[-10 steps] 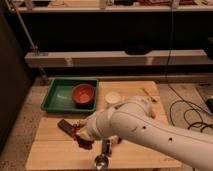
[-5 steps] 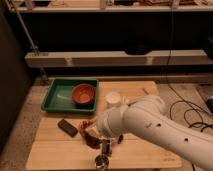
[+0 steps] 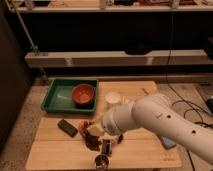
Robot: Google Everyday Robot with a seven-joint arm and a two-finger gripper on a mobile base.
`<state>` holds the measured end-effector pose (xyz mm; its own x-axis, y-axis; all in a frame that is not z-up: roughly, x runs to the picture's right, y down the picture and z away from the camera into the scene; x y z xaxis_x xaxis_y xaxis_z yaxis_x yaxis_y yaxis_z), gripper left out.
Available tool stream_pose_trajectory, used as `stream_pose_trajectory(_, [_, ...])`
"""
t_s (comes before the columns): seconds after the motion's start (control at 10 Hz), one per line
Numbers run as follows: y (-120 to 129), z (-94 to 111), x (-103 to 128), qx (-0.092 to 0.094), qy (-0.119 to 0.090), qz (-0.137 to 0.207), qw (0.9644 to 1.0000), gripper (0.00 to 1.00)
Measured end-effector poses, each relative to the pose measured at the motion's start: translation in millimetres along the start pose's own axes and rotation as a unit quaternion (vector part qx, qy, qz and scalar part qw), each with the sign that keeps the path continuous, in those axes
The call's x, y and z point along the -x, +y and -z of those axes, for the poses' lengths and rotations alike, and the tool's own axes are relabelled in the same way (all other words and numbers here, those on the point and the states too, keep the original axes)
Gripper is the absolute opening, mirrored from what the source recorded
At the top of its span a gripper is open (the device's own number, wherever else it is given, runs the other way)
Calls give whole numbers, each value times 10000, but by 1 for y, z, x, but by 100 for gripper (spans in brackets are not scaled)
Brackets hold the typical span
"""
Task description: Place grapes in metal cup
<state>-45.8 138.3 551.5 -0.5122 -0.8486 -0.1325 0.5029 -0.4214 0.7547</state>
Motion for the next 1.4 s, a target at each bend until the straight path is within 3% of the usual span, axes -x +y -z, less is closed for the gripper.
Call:
stream_pose_trajectory(0.2, [1,-2,3,-87,-21,-67,9999,0])
stream_pose_trajectory(0.8, [10,3,24,5,-59,-303,9995,0])
stream_pose_trajectory(0.9, [1,11,26,9,-61,-332,9994,0])
stream_pose_trajectory(1.3, [-74,74,36,8,-81,-506,9987,0])
stream_pose_trajectory(1.4, [-85,82,38,-7,-81,-534,9985,0])
